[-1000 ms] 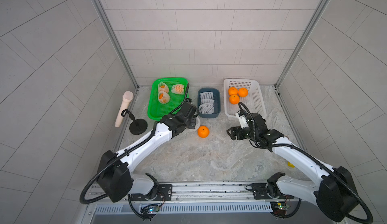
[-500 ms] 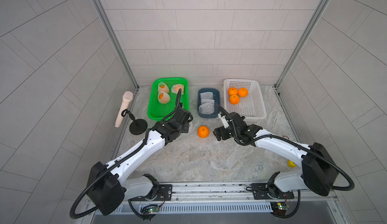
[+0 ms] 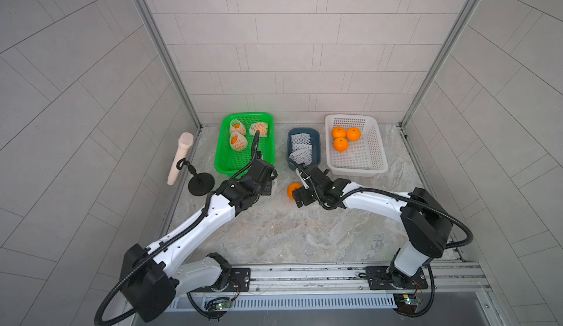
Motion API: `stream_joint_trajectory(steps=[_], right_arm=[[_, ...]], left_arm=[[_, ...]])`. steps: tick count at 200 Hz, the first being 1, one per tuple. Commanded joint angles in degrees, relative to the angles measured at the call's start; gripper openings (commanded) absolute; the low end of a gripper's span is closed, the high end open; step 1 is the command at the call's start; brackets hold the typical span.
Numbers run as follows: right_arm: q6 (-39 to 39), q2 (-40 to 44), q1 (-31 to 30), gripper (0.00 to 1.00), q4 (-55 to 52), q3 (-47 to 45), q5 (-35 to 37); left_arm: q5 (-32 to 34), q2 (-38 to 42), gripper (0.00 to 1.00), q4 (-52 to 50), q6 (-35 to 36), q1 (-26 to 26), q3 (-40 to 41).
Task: Remove foam nets from oranges
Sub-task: Pick up the orange from the center of the board.
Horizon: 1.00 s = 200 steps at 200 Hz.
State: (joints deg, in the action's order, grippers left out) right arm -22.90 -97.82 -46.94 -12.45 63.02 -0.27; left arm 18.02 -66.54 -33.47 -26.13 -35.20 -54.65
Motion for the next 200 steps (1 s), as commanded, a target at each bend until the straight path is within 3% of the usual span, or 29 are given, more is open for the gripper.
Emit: stream_joint_trajectory(steps=[1, 39, 200], right_arm=[[1.01, -2.48, -1.23, 0.97, -1.93, 3.25, 2.06], [2.34, -7.99, -2.8, 0.98, -6.63, 9.15, 5.28], [0.7, -14.13, -2.81, 0.9, -8.46, 12.95, 7.51]], left_arm=[[1.7, 1.46, 0.0, -1.77, -1.38, 0.31, 0.77], [1.97, 2.77, 0.0, -2.03, -1.33, 0.4, 1.22], [1.88, 4.9, 0.0, -3.18, -2.34, 0.48, 2.61]])
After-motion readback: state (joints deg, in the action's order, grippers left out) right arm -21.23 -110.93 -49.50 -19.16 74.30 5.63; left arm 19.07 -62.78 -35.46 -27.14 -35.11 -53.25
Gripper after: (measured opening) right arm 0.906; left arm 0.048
